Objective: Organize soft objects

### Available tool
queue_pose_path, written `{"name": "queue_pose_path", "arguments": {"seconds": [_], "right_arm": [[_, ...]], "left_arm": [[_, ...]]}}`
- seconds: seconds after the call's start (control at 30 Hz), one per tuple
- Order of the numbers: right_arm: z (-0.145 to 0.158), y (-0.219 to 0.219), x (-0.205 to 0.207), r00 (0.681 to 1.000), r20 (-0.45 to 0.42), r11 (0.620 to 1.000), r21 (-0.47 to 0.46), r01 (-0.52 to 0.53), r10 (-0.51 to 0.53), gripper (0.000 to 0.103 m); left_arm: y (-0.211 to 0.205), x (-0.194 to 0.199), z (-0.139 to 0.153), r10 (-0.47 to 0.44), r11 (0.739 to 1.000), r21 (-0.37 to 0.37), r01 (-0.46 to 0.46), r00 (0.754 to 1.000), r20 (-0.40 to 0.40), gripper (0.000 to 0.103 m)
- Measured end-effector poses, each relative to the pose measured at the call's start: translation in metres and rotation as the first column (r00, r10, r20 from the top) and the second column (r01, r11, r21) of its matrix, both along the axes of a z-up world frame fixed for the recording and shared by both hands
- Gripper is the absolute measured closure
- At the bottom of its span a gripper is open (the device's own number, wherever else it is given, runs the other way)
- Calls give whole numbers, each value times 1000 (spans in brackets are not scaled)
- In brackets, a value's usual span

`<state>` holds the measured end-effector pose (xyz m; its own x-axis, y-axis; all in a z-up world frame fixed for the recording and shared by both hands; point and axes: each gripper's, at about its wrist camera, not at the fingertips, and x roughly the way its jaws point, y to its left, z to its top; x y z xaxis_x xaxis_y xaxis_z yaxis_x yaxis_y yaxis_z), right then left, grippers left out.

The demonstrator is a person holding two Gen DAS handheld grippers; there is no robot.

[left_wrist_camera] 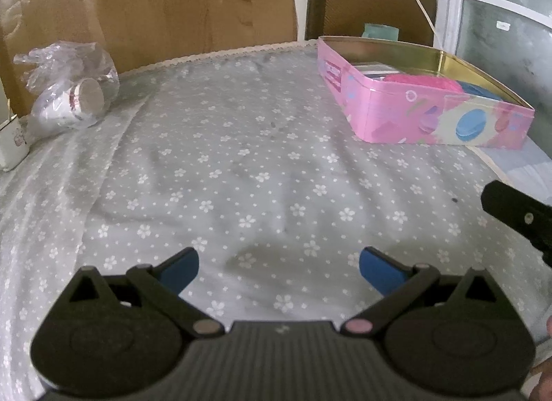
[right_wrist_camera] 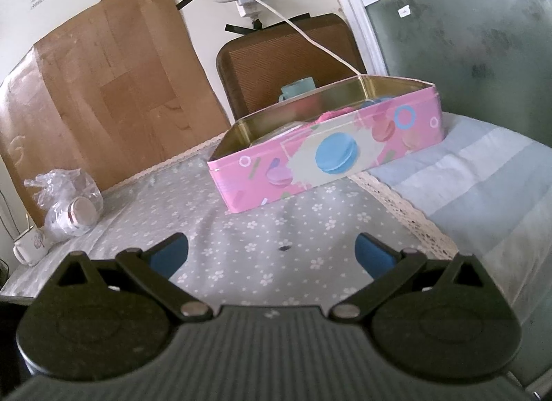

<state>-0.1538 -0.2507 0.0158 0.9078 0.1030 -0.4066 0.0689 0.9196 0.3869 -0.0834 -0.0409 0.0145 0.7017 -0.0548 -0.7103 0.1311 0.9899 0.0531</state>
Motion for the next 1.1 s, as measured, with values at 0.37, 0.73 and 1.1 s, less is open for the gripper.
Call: {"name": "queue_pose_path", "arguments": {"seconds": [0.37, 0.73, 1.1], "right_arm": [[-3, 0, 2, 1000, -15, 1000, 5, -1, 1, 0], [-3, -1, 2, 1000, -15, 1000, 8, 2, -1, 0], [-4, -1, 1, 1000, -15, 1000, 11, 8, -8, 0]], "left_arm": [[-5, 0, -3, -29, 1000, -9, 29, 999, -44, 0], [-10, 0, -2, -38, 999, 4, 38, 998, -41, 0], [-11, 0, -3, -43, 999, 9, 43, 998, -42, 0]]}}
